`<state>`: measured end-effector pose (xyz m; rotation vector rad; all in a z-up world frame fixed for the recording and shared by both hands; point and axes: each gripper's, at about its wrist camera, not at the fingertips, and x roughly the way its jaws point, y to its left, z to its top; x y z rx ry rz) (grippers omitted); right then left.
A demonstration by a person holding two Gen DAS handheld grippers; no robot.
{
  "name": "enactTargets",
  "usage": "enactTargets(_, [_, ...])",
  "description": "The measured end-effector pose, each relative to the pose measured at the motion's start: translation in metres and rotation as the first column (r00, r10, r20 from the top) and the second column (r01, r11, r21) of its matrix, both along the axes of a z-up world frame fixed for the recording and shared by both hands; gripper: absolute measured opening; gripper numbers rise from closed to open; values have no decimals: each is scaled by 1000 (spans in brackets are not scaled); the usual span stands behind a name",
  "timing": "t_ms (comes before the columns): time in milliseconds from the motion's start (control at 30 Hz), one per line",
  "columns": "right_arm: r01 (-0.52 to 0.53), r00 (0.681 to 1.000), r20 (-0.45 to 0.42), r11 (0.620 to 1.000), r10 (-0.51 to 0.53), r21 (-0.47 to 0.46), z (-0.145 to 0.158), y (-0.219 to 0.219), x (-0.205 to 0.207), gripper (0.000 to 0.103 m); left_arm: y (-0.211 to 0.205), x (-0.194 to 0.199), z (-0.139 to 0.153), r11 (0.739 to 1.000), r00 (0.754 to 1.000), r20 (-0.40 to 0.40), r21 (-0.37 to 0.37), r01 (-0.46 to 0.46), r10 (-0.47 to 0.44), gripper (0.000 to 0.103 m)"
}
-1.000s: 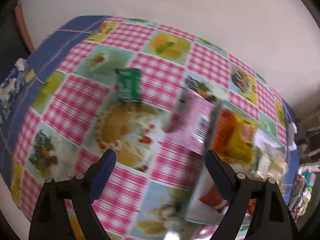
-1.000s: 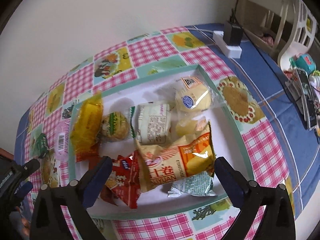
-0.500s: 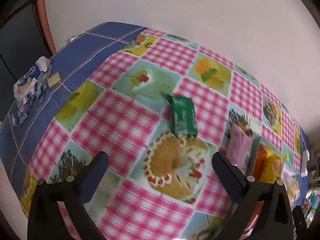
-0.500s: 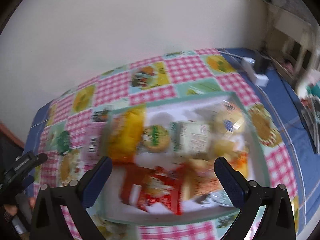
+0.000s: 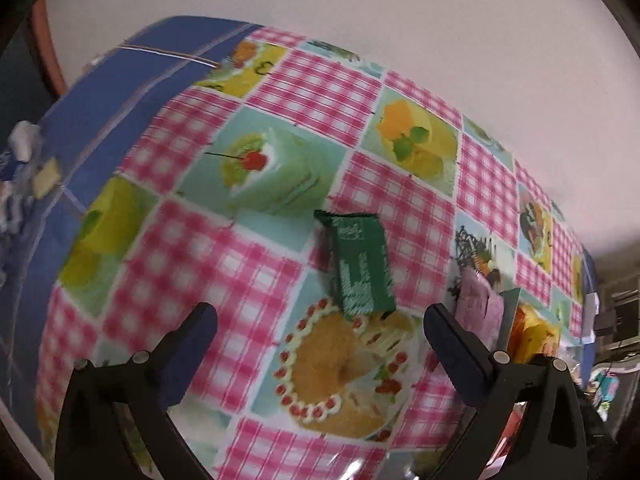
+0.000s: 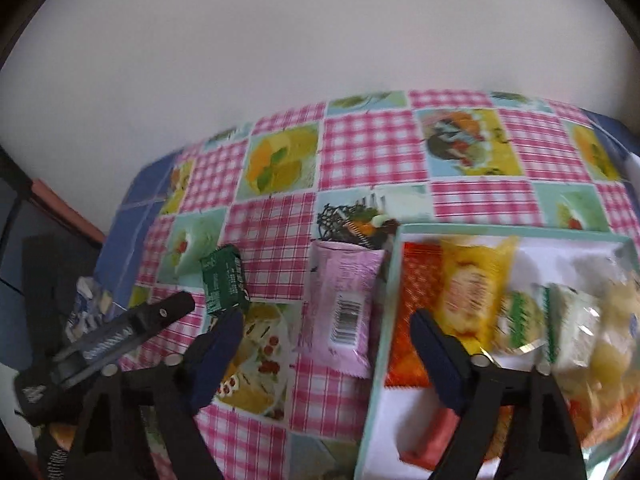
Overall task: Organize snacks
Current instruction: 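Move both tools to the pink wafer and green biscuit pack, then grasp the pink wafer with the right tool while the left tool grasps the green biscuit pack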
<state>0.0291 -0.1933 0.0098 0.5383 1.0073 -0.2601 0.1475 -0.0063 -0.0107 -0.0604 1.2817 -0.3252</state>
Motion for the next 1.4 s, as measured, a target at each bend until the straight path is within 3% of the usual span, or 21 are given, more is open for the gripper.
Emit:
enactTargets(100, [-14,999,-50,1000,14,4,-15,-1,15,69,-15,6,-5,999,999,-7,-6,45,-45,99])
enactTargets(267, [-18,993,-113,1000,19,10,-37,-4,31,65,-35,14,-18,996,996,-33,5,86,-86,85])
enactTargets(500, [-33,987,-159,999,32,-4,-52,1,48,58,-52,19,-42,993,992,-69,46,112,-109,55])
enactTargets(567, [-39,984,-173,999,38,-1,-57,4,54,58,-55,18,-42,990,993,-39,77,117,-114,50])
enactTargets(633, [-32,980,-197,999,32,1,-66,5,56,49,-56,19,-42,990,994,-35,91,111,-108,41])
enactTargets(833, [-25,986,-166,1000,28,19,-62,7,50,41,-47,12,-38,993,996,-40,90,77,-73,41])
enactTargets(1000, [-9,997,-81,999,13,49,-29,2,20,41,-45,-9,-10,995,996,-14,56,89,-88,41])
enactTargets(1200, [34,999,-23,999,-34,6,14,-26,-29,41,-75,-50,25,983,983,10,14,182,-182,41])
enactTargets(1400, [132,988,-76,989,-137,-69,16,-77,-80,41,-126,-97,35,946,947,-4,-12,322,-323,41])
